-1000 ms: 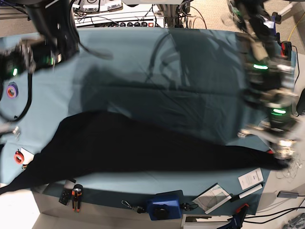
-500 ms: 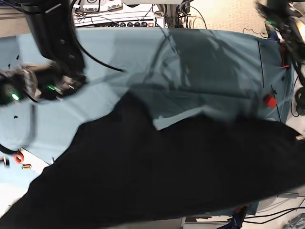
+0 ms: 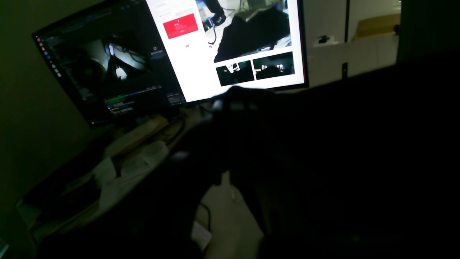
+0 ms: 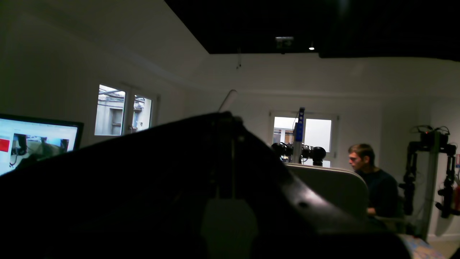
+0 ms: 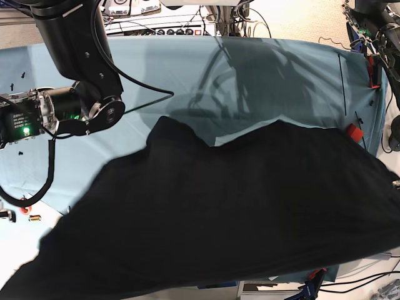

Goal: Layout the t-shirt on the table in an organized manner, then fold the t-shirt properly
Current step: 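Lift the shirt with both grippers and shake it out in the air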

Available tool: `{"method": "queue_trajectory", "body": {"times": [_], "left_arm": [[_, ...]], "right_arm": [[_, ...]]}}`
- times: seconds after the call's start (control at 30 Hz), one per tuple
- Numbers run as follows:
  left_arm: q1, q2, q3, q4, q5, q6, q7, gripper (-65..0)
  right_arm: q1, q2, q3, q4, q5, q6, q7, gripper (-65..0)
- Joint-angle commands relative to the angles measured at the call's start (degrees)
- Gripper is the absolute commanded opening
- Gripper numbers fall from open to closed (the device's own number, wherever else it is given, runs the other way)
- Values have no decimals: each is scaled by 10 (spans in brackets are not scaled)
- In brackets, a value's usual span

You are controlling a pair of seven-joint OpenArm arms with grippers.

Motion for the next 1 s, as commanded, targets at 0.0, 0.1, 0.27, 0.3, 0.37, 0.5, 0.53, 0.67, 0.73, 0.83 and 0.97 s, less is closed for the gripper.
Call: {"method": "queue_trajectory", "body": {"times": [0.0,0.1,0.27,0.3,0.37,0.5,0.53,0.67,0.73,0.83,0.97], "left_arm": [[-9,-12,-11,5,11,9,-11,-650],[-20,-12,-40,5,-12,9,-11,-650],[-26,-12,-111,5,-89,-14,-5,-650],[-26,-12,-121,5,-108,-25,-3,-650],[-26,-12,-134,5,-142,-40,2,-650],[-26,-12,-144,5,-172,-54,14,-650],[-26,-12,-144,5,-181,-54,16,-650],[-26,-12,-143,5,-200,-64,15,-650],[-26,-10,-134,5,-230,-96,16,-650],[-22,-7,-92,5,-238,-109,31,-650],[-20,0,2,5,-189,-95,-3,-650]], "right_arm": [[15,5,0,15,1,-4,20,-650],[14,5,0,59,-23,-4,21,-650],[-17,5,0,74,-35,-12,29,-650],[-23,5,0,74,-35,-13,30,-650],[-29,5,0,74,-40,-23,30,-650],[-33,5,0,74,-68,-33,26,-650],[-33,5,0,74,-73,-33,24,-650],[-33,5,0,74,-85,-34,16,-650],[-33,9,0,74,-110,-36,0,-650],[-33,15,-1,24,-105,-37,-33,-650],[-32,43,-1,-99,-100,-35,-33,-650]]}}
